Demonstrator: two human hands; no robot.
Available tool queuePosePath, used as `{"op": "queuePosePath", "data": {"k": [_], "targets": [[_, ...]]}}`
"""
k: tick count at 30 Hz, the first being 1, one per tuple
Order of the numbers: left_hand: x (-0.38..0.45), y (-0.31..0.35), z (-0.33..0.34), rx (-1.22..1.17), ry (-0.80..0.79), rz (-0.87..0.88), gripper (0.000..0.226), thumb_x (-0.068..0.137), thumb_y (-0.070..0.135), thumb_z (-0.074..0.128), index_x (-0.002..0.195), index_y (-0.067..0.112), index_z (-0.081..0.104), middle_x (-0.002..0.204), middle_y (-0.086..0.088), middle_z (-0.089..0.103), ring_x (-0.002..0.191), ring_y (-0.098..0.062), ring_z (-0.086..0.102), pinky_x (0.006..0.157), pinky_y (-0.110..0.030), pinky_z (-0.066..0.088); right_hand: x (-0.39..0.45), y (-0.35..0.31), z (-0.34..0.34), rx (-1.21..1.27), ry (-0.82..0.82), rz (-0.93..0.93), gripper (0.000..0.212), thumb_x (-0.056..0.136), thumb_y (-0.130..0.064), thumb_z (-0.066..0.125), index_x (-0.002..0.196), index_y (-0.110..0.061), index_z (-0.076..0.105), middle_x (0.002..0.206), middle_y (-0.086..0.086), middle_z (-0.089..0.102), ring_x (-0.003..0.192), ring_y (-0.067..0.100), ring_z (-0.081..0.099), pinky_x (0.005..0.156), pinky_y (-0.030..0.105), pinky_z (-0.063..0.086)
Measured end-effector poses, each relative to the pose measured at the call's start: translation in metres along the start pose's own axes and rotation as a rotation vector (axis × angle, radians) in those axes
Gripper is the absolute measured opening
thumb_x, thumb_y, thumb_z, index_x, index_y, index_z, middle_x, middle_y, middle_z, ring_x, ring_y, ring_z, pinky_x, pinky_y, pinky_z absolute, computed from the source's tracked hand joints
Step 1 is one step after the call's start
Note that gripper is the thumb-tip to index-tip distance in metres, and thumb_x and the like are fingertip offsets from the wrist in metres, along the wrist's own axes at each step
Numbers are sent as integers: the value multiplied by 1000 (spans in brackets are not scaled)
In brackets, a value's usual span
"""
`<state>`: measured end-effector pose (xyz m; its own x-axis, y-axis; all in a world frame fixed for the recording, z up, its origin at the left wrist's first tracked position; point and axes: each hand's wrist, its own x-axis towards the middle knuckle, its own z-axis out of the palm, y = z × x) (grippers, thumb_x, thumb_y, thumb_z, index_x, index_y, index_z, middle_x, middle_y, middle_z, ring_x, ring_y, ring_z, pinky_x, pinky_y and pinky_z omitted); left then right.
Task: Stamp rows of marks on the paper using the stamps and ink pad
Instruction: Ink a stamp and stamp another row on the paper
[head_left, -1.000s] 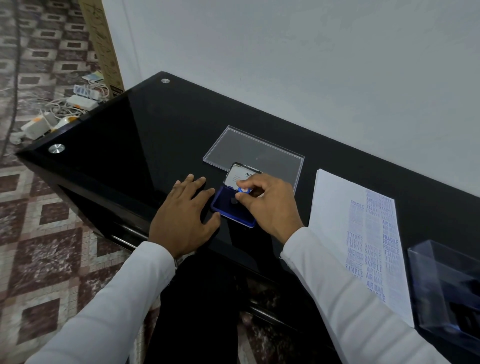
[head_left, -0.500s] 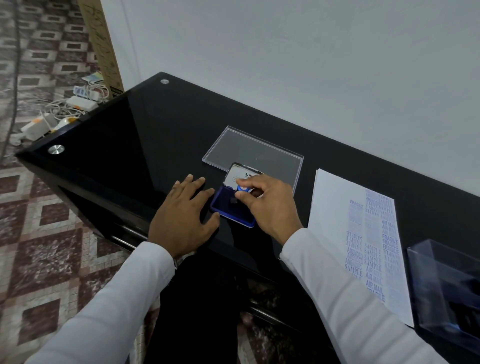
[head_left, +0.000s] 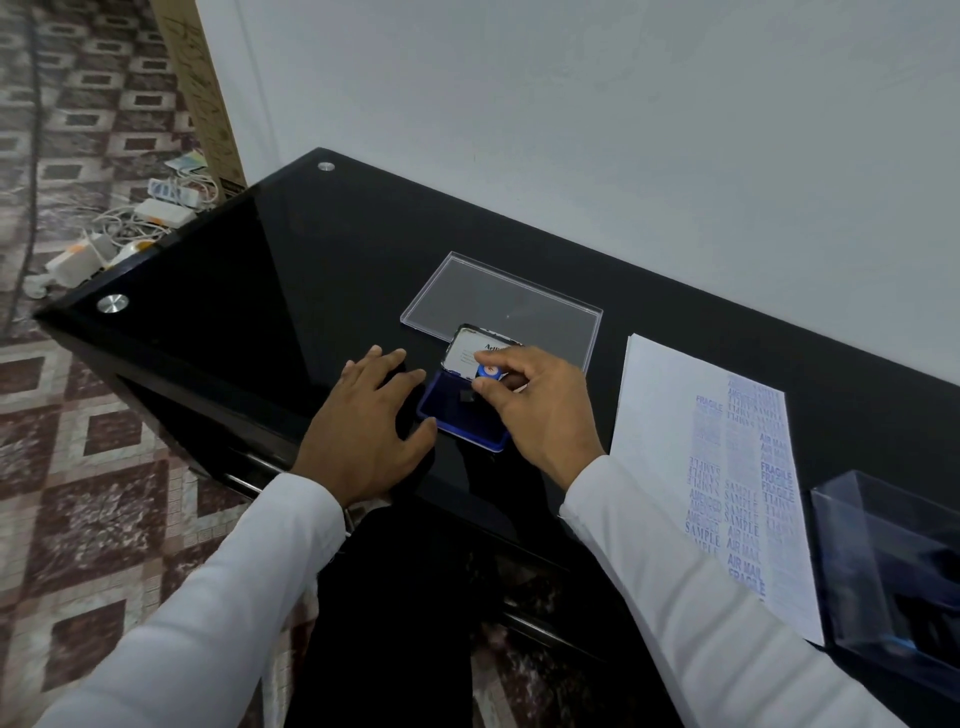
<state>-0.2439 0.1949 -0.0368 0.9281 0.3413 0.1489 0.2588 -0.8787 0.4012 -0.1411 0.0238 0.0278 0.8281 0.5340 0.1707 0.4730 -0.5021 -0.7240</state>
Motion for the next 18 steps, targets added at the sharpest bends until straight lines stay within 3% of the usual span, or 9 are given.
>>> {"op": "queuePosePath", "data": {"k": [4,9,11,14,16,18], "targets": [[4,17,-5,-20,24,34,62,93,54,56,147,26,47,158,-1,37,152,-22,21,123,-40,13,-5,7,-15,42,62,12,31,88,-20,74,119,-21,71,116,-5,69,93,8,65,81,23,59],[14,62,-4,-66,29,95,63,90,54,55,143,22,52,155,-1,42,149,-22,27,125,-41,17,-15,25,-47,50,165,37,26,84,-19,78,110,-22,76,107,-7,71,89,8,66,87,30,57],[17,81,2,-86,36,124,65,86,58,49,139,21,56,151,-1,47,144,-22,35,123,-41,24,-21,36,-62,51,193,59,26,84,-18,78,109,-23,76,105,-7,71,89,7,66,89,26,56],[21,109,11,-119,38,167,64,85,59,52,138,22,57,148,0,49,139,-22,41,115,-42,39,-31,51,-87,39,236,87,24,84,-17,77,108,-23,76,105,-7,72,83,2,64,82,9,50],[24,125,15,-127,3,185,62,89,55,58,142,25,53,152,1,44,144,-21,35,115,-44,39,-36,60,-101,15,251,109,23,86,-18,75,108,-23,76,106,-8,71,81,0,63,77,2,45],[28,143,22,-120,-28,220,62,91,54,59,146,27,48,156,2,40,149,-20,27,118,-44,33,-41,72,-118,-10,273,151,23,88,-22,74,111,-23,75,109,-8,71,85,4,65,83,7,48]]}}
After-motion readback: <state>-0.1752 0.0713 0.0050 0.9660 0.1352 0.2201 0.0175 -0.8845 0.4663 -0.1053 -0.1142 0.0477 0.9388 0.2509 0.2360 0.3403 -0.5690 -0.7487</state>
